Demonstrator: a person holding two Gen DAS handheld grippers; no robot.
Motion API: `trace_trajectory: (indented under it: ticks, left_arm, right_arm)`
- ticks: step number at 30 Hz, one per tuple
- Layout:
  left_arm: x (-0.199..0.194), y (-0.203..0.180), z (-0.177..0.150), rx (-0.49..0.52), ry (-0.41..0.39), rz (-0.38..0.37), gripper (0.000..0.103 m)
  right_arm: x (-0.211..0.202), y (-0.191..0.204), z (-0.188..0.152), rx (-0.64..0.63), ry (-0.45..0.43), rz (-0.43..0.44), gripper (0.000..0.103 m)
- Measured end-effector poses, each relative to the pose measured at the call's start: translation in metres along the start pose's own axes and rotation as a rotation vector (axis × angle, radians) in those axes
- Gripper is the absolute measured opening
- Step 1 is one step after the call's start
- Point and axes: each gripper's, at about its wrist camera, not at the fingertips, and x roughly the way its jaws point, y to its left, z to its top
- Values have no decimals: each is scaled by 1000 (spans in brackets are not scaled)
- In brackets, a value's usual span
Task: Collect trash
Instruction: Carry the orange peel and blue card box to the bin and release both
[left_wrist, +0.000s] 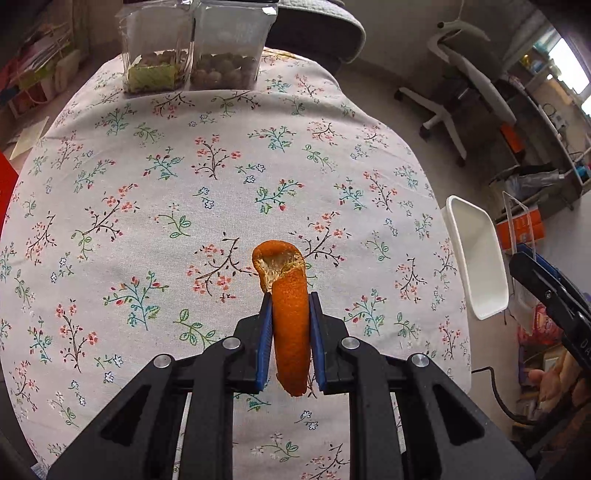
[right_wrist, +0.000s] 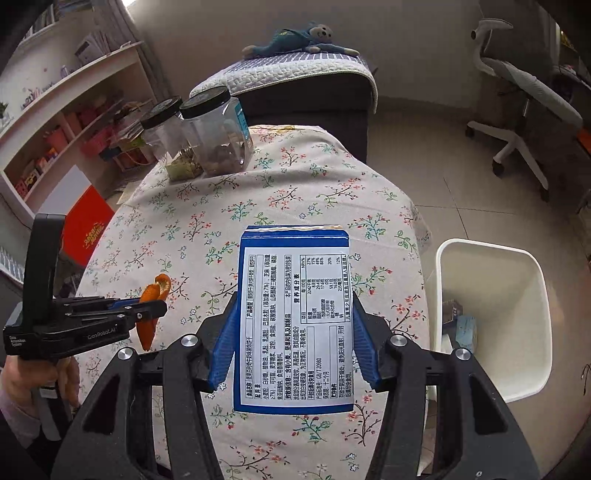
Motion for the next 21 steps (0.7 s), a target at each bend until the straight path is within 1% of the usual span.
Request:
trace_trajectory:
  ticks: [3,7,10,13,17,21]
  left_arm:
    - [-12,-10,-1,-7,-43,-20,19]
    - [-33,-27,-1,-16,-110,-43,19]
    - [-46,-46,-2,3,-165,-55,19]
    - [-54,-68,-3,37,-214,-69,19]
    - [-56,-97,-1,90,-263,-83,19]
    - [-52,-116,5,121,-273,-103,19]
  right_arm:
    - [-21,-14,-7,21,-56,-1,52]
    - [-34,-31,-15,43,-87,-18,52]
    - [-44,-38,-17,56,-128,-27,52]
    - [-47,-40,-17,41,-162,-66,52]
    - [-45,-45,-18,18,-172,-128,52]
    - [-47,-58,-18,10,-186,-187,52]
